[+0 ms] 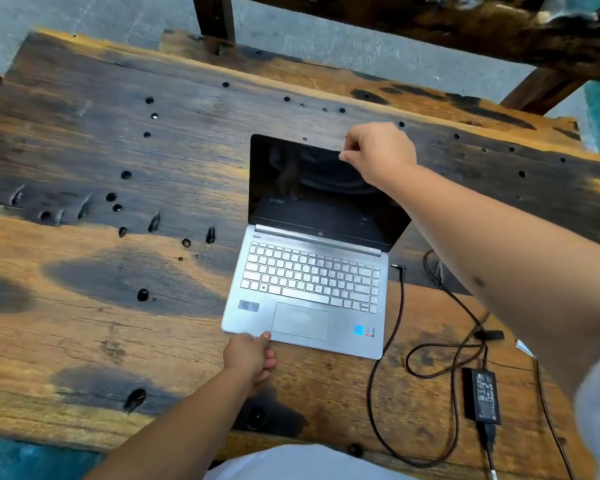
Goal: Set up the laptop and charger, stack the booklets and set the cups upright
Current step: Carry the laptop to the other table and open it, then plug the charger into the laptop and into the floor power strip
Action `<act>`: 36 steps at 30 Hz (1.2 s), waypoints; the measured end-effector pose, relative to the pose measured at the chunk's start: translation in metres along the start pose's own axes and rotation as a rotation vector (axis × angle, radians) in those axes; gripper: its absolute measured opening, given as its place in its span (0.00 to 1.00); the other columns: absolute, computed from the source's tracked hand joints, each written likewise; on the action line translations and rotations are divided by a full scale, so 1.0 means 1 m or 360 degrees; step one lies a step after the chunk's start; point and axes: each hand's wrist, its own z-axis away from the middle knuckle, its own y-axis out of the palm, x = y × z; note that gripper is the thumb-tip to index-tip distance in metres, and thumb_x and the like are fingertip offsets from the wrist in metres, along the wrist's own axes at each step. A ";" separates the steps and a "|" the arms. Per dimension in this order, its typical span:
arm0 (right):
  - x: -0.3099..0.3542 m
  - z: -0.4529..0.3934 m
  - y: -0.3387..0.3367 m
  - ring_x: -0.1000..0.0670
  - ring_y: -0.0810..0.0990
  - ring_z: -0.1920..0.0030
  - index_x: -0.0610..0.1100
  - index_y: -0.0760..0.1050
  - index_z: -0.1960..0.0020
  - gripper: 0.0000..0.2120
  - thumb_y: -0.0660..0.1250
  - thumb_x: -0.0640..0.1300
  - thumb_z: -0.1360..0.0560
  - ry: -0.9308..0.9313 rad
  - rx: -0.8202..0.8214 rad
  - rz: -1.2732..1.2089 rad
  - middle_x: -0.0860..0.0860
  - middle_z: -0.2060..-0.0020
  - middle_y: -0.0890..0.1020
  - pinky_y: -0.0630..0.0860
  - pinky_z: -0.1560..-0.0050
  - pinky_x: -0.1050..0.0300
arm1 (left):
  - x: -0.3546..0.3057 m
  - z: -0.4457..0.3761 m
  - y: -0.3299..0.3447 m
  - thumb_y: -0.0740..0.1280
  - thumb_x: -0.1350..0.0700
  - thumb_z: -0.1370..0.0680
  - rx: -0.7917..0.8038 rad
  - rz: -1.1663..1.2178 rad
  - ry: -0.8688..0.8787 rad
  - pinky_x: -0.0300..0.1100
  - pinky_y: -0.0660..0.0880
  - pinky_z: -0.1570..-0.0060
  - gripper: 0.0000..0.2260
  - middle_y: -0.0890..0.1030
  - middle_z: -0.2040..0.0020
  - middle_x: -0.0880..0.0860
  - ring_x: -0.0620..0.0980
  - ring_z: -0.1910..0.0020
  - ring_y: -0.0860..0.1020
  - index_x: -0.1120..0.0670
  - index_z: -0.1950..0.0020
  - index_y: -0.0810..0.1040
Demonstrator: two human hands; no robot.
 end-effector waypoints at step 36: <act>-0.059 0.231 0.090 0.46 0.60 0.24 0.51 0.55 0.23 0.40 0.65 0.65 0.27 0.0283 0.0266 -0.0145 0.49 0.20 0.55 0.66 0.31 0.44 | -0.007 0.077 0.007 0.55 0.32 0.25 -0.0118 -0.1628 0.1162 0.54 0.69 0.35 0.34 0.65 0.24 0.48 0.52 0.27 0.64 0.45 0.23 0.56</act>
